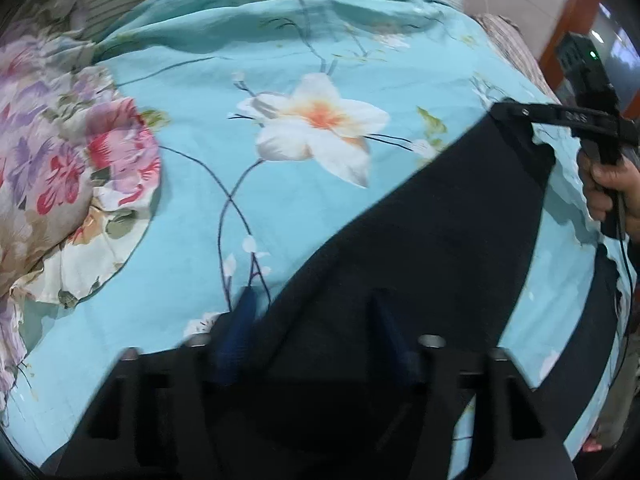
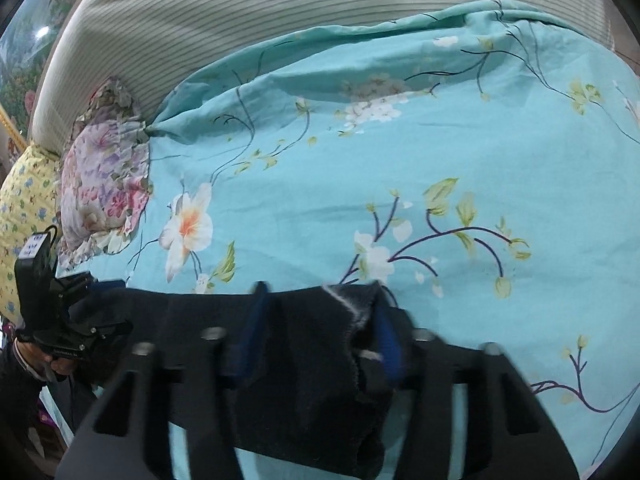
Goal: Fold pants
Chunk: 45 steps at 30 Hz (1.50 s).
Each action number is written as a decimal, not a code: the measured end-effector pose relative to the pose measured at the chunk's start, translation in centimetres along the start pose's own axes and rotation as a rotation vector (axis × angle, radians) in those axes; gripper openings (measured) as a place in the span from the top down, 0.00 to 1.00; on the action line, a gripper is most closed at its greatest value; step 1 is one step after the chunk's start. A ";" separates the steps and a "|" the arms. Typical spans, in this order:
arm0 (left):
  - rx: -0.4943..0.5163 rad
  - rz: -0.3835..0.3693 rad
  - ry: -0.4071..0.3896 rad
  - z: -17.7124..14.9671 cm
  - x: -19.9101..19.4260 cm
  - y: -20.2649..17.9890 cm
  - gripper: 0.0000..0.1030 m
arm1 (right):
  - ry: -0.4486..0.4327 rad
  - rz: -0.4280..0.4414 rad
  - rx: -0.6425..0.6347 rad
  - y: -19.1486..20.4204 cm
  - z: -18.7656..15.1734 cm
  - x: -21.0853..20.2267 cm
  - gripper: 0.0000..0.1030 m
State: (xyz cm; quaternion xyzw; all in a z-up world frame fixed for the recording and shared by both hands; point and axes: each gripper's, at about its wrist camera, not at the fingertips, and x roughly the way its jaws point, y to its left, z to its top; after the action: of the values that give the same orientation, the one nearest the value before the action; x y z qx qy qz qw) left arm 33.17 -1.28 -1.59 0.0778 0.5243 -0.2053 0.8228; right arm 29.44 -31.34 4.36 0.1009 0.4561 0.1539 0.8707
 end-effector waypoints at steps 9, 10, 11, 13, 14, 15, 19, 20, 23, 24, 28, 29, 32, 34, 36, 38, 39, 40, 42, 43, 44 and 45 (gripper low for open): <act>-0.008 -0.032 -0.059 -1.9 -4.2 -1.8 0.91 | -0.034 0.043 0.024 0.3 -1.4 -2.7 0.90; -0.002 -0.034 -0.061 -2.1 -4.6 -2.1 0.91 | -0.038 0.047 0.019 0.5 -1.6 -3.1 0.90; 0.006 -0.035 -0.066 -2.5 -5.2 -2.6 0.92 | -0.044 0.051 0.015 0.7 -1.9 -3.6 0.90; 0.013 -0.037 -0.081 -3.7 -6.5 -3.5 0.93 | -0.059 0.062 0.008 1.0 -2.6 -4.7 0.91; 0.012 -0.041 -0.087 -4.2 -7.0 -3.9 0.93 | -0.067 0.069 0.007 1.1 -2.9 -5.4 0.91; 0.009 -0.046 -0.093 -4.6 -7.5 -4.2 0.94 | -0.074 0.074 0.004 1.2 -3.3 -5.9 0.91; -0.005 -0.067 -0.125 -6.8 -9.5 -5.8 0.95 | -0.089 0.096 -0.013 1.8 -5.1 -8.3 0.91; -0.006 -0.071 -0.131 -7.3 -9.9 -6.1 0.95 | -0.091 0.098 -0.023 2.1 -5.7 -9.0 0.91; -0.009 -0.090 -0.143 -9.1 -10.9 -7.5 0.96 | -0.092 0.107 -0.046 2.6 -7.5 -10.7 0.91; -0.009 -0.094 -0.146 -9.5 -11.0 -7.8 0.96 | -0.092 0.108 -0.051 2.7 -8.0 -11.2 0.91; -0.010 -0.113 -0.161 -12.1 -12.1 -9.7 0.96 | -0.097 0.111 -0.062 3.0 -10.5 -12.9 0.91; -0.014 -0.120 -0.162 -12.6 -12.2 -10.0 0.96 | -0.100 0.116 -0.062 3.0 -11.4 -13.4 0.91; -0.017 -0.132 -0.159 -14.2 -12.5 -10.9 0.96 | -0.109 0.128 -0.060 3.0 -13.4 -14.4 0.91; -0.017 -0.139 -0.152 -15.3 -12.5 -11.5 0.96 | -0.109 0.129 -0.060 3.0 -14.9 -14.9 0.91; -0.019 -0.145 -0.148 -16.2 -12.5 -12.1 0.96 | -0.102 0.128 -0.056 2.9 -16.3 -15.3 0.91; -0.019 -0.153 -0.146 -17.0 -12.5 -12.5 0.96 | -0.101 0.132 -0.049 2.7 -17.4 -15.7 0.91; -0.018 -0.157 -0.146 -17.4 -12.5 -12.6 0.96 | -0.103 0.132 -0.049 2.7 -17.9 -15.9 0.91; -0.018 -0.161 -0.146 -17.9 -12.5 -12.9 0.96 | -0.105 0.131 -0.047 2.7 -18.3 -16.1 0.91; -0.015 -0.168 -0.145 -18.5 -12.6 -13.3 0.96 | -0.107 0.124 -0.042 2.5 -19.3 -16.6 0.91; -0.014 -0.174 -0.143 -18.9 -12.5 -13.5 0.96 | -0.108 0.121 -0.039 2.5 -19.6 -16.8 0.91; -0.012 -0.177 -0.142 -19.1 -12.5 -13.7 0.96 | -0.107 0.121 -0.037 2.4 -20.0 -16.9 0.91; -0.010 -0.179 -0.141 -19.3 -12.4 -13.8 0.96 | -0.107 0.121 -0.038 2.2 -20.4 -17.1 0.92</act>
State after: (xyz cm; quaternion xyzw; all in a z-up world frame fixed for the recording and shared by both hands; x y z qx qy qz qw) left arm 6.78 -3.98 2.24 0.0120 0.4709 -0.2803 0.8364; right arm 3.04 -34.67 6.58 0.1199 0.3990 0.2091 0.8847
